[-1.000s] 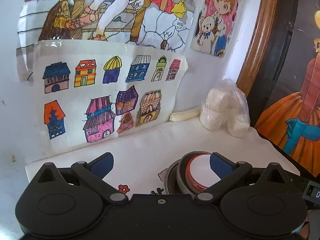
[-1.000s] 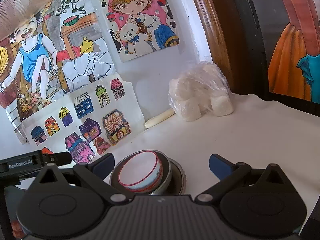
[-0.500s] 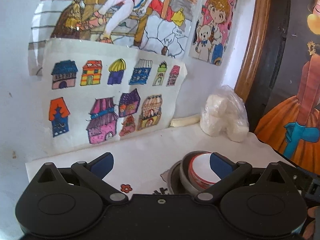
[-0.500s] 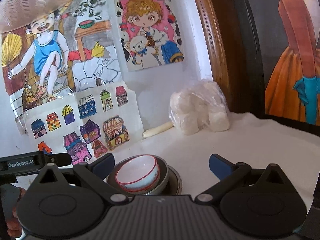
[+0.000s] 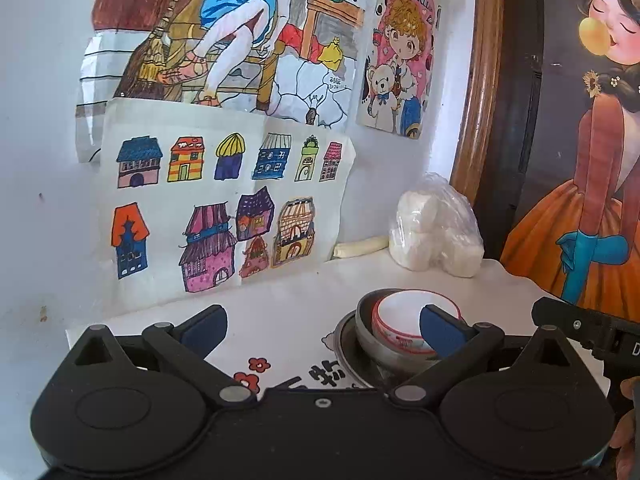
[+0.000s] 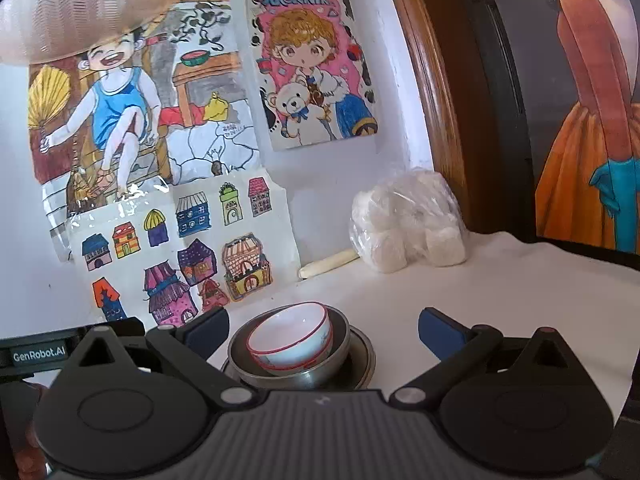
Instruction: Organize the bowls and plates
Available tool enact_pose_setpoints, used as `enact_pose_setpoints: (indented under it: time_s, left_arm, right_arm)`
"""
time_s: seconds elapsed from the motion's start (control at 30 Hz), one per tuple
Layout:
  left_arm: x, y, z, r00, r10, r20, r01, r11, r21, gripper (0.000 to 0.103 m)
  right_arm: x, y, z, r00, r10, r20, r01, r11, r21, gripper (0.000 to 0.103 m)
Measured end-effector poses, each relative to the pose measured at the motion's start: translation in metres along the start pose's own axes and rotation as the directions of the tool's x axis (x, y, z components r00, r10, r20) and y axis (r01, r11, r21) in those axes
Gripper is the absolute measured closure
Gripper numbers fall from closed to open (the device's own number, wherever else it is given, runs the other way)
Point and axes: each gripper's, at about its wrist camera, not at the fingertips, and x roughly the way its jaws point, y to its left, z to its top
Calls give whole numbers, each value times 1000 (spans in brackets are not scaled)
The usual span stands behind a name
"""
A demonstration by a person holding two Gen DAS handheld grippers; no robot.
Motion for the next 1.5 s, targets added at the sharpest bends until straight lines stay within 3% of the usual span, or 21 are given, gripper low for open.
enact_pose_setpoints:
  time_s: [0.17, 0.53, 0.97, 1.5]
  left_arm:
    - [-11, 0, -14, 999, 3, 32, -4, 1000, 7, 1]
    - [-24, 6, -39, 1000, 19, -6, -19, 1000, 16, 1]
    - [-36, 10, -58, 999, 32, -11, -32, 999, -7, 1]
    - [-37, 15, -82, 997, 52, -50, -53, 998, -24, 1]
  right_arm:
    - [-11, 8, -8, 1000, 7, 0, -7, 999, -48, 0]
    - [-31, 18, -31, 1000, 0, -20, -1, 999, -47, 0]
    - [-54, 35, -52, 996, -80, 29, 83, 992, -97, 0]
    - [-57, 22, -85, 994, -108, -24, 108, 994, 1, 0]
